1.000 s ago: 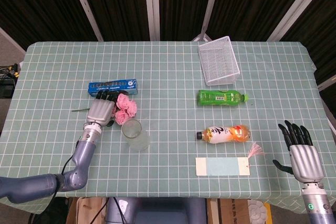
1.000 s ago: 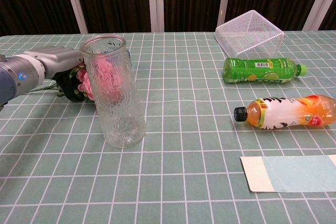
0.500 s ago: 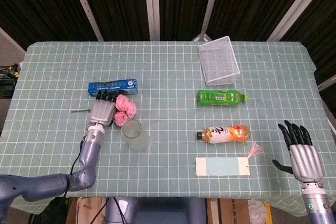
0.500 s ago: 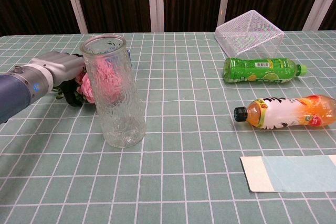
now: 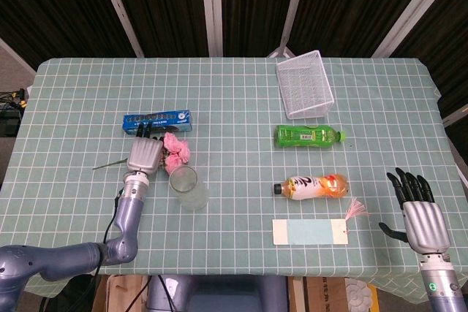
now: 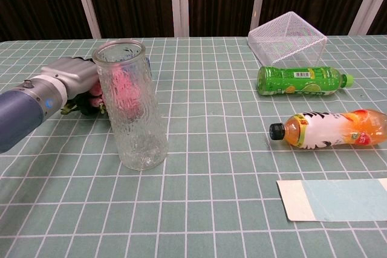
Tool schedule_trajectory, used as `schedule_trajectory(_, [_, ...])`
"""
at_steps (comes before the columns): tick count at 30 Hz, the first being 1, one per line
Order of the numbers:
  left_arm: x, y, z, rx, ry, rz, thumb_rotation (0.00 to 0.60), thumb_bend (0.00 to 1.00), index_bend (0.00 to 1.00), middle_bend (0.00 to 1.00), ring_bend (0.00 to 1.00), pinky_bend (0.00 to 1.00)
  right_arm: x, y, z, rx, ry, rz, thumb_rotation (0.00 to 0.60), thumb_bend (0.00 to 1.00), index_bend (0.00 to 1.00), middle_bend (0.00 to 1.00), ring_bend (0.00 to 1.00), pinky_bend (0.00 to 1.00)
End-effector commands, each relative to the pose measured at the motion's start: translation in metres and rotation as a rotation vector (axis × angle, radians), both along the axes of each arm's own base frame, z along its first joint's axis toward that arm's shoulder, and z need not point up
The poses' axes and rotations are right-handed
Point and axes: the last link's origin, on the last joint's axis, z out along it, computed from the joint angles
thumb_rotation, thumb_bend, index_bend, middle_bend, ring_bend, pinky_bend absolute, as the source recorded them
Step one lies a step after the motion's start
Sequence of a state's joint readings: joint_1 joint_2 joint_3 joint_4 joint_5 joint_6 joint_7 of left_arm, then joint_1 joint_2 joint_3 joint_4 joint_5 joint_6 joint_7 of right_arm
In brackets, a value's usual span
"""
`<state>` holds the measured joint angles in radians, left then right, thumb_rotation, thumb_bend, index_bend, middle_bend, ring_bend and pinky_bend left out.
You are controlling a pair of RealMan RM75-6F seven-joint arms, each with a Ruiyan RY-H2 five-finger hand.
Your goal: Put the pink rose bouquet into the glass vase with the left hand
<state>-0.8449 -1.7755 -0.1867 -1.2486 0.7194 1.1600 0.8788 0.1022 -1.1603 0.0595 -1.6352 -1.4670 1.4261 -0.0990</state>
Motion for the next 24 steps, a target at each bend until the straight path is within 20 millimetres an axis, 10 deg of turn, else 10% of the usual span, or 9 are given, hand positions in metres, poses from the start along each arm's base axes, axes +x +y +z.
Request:
schedule_trajectory(1, [0.0, -0.001, 0.005, 0.018, -0.036, -0.012, 0.6, 0.48, 0.37, 0.46, 0.03, 0.0, 0.0, 0.0, 0.0, -0.001, -0.003, -0.001, 0.6, 0.16, 0.1, 0.04, 0.0, 0.0])
schedule_trajectory(24, [0.047, -0.017, 0.144, 0.145, -0.836, -0.196, 0.6, 0.48, 0.37, 0.46, 0.04, 0.0, 0.004, 0.004, 0.002, -0.004, -0.028, 0.003, 0.6, 0.15, 0.1, 0.04, 0.0, 0.0])
